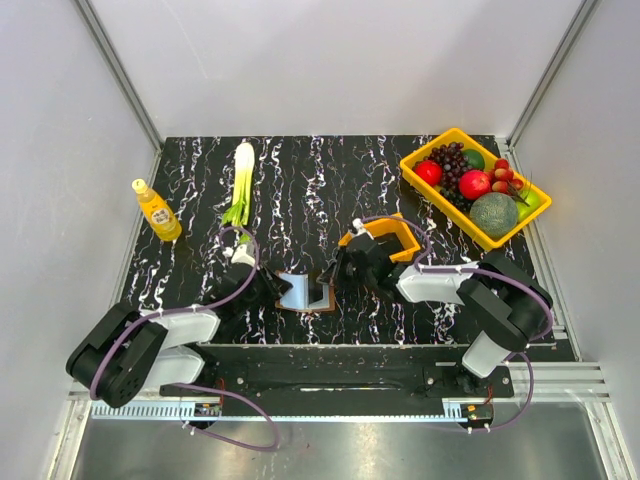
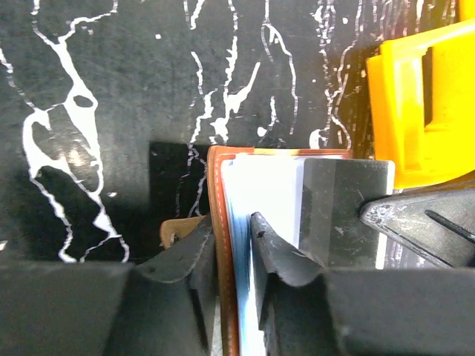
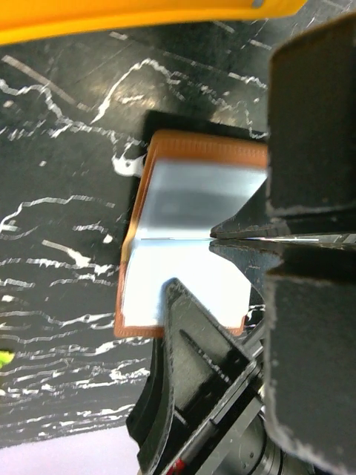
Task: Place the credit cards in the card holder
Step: Insert the credit card into the card holder.
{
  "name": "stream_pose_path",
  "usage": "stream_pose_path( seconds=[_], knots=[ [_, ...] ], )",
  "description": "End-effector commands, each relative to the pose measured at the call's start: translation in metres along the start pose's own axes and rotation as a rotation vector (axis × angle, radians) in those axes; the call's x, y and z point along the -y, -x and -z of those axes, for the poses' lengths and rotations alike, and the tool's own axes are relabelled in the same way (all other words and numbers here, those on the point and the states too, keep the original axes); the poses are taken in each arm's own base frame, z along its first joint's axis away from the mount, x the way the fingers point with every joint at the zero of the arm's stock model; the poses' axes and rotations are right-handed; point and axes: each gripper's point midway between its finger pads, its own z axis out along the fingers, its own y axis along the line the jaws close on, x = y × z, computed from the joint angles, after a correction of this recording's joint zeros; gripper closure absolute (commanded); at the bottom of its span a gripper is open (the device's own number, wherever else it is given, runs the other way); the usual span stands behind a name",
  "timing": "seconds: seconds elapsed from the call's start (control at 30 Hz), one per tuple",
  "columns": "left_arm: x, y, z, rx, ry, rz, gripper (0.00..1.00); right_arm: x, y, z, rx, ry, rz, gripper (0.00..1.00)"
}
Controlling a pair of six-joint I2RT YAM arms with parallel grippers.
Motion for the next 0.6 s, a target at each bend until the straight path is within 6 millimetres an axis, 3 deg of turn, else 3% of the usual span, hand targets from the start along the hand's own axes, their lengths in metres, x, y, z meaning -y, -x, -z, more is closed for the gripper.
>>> stream_pose_path(
  seconds=[0.0,0.1,0.33,0.57],
  knots=[
    [-0.030,-0.004,0.005,0.022,0.127,0.001,0.83,-0.004,0.005,0.005,0.045,0.031,-0.046,1.00],
    [-0.037,-0.006,0.006,0.022,0.155,-0.015,0.90,-0.004,0.004,0.004,0.038,0.037,-0.048,1.00],
    [-0.029,-0.008,0.004,0.023,0.115,-0.015,0.78,-0.022,0.001,0.001,0.019,0.137,-0.044,1.00],
    [-0.035,-0.011,0.002,0.010,0.153,-0.022,0.76,-0.014,-0.003,-0.007,0.014,0.130,-0.038,1.00]
  ],
)
